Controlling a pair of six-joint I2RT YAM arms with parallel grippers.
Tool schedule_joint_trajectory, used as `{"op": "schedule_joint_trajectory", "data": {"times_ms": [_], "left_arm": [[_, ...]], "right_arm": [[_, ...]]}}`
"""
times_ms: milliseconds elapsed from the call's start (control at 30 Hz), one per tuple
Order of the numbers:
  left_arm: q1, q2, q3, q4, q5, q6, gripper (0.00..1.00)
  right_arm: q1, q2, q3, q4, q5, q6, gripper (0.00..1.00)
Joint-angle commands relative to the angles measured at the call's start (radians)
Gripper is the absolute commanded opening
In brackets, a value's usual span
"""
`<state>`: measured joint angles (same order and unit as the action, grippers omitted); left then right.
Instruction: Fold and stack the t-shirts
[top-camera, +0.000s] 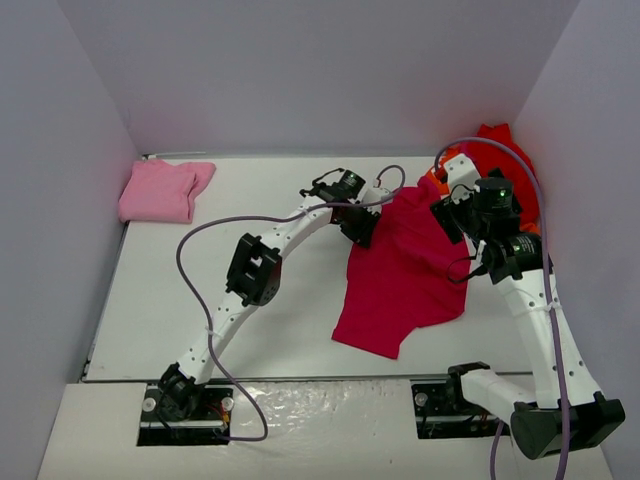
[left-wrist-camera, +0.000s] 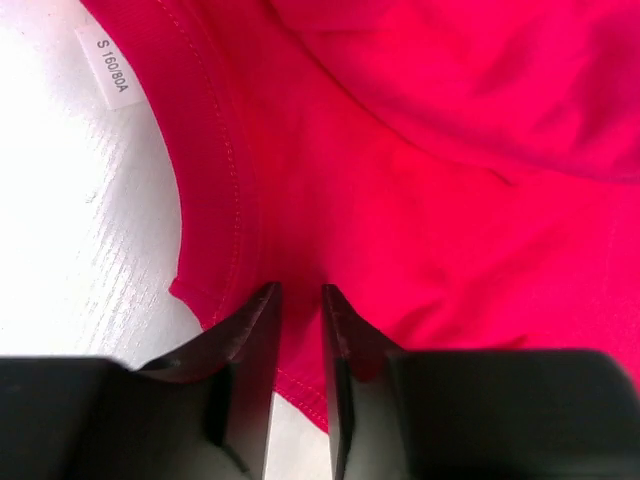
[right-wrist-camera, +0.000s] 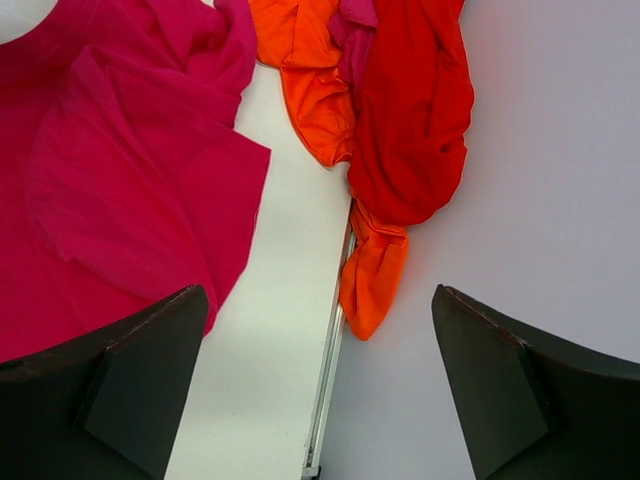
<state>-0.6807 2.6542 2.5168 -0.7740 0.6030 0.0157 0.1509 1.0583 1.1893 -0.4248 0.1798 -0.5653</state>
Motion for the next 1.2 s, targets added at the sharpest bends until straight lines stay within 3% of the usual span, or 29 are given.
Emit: {"op": "schedule_joint_trajectory", "data": {"times_ms": [0, 133, 200, 300, 367, 433, 600, 700, 867, 1000, 1167], "left_arm": [[-0.015, -0.057, 0.036, -0.037, -0.008, 0.008, 0.15], [-0.014, -0.026, 0.085, -0.157, -0.076, 0.017, 0.01], [0.000, -0.033, 0.072, -0.264, -0.124, 0.045, 0.00], [0.067, -0.130, -0.120, -0.303, -0.140, 0.054, 0.00], [0.109, -0.230, -0.314, -0.229, -0.180, 0.038, 0.00], [0.168, -0.282, -0.410, -0.189, -0.230, 0.053, 0.00], [0.247, -0.397, -0.566, -0.137, -0.295, 0.092, 0.00], [0.239, -0.431, -0.581, -0.155, -0.363, 0.085, 0.00], [0.254, -0.492, -0.696, -0.215, -0.371, 0.107, 0.00], [0.250, -0.596, -0.809, -0.223, -0.263, 0.145, 0.00], [0.217, -0.724, -0.721, -0.274, -0.172, 0.177, 0.00]], "right_arm": [[-0.005, -0.001, 0.035, 0.040, -0.019, 0.020, 0.92], [-0.005, -0.006, 0.035, 0.040, -0.016, 0.019, 0.94], [-0.005, -0.011, 0.033, 0.039, -0.011, 0.018, 0.97], [-0.003, -0.010, 0.027, 0.040, -0.006, 0.010, 1.00], [-0.001, -0.008, 0.021, 0.041, -0.012, 0.007, 1.00], [0.003, 0.002, 0.021, 0.041, -0.028, 0.015, 1.00], [0.009, 0.014, 0.016, 0.052, -0.065, 0.033, 0.99], [0.010, 0.012, 0.013, 0.052, -0.067, 0.040, 0.99], [0.014, -0.014, -0.016, 0.052, -0.062, 0.026, 1.00], [0.017, -0.011, -0.036, 0.058, -0.074, 0.025, 1.00], [0.025, 0.003, -0.039, 0.063, -0.079, 0.026, 0.99]]}}
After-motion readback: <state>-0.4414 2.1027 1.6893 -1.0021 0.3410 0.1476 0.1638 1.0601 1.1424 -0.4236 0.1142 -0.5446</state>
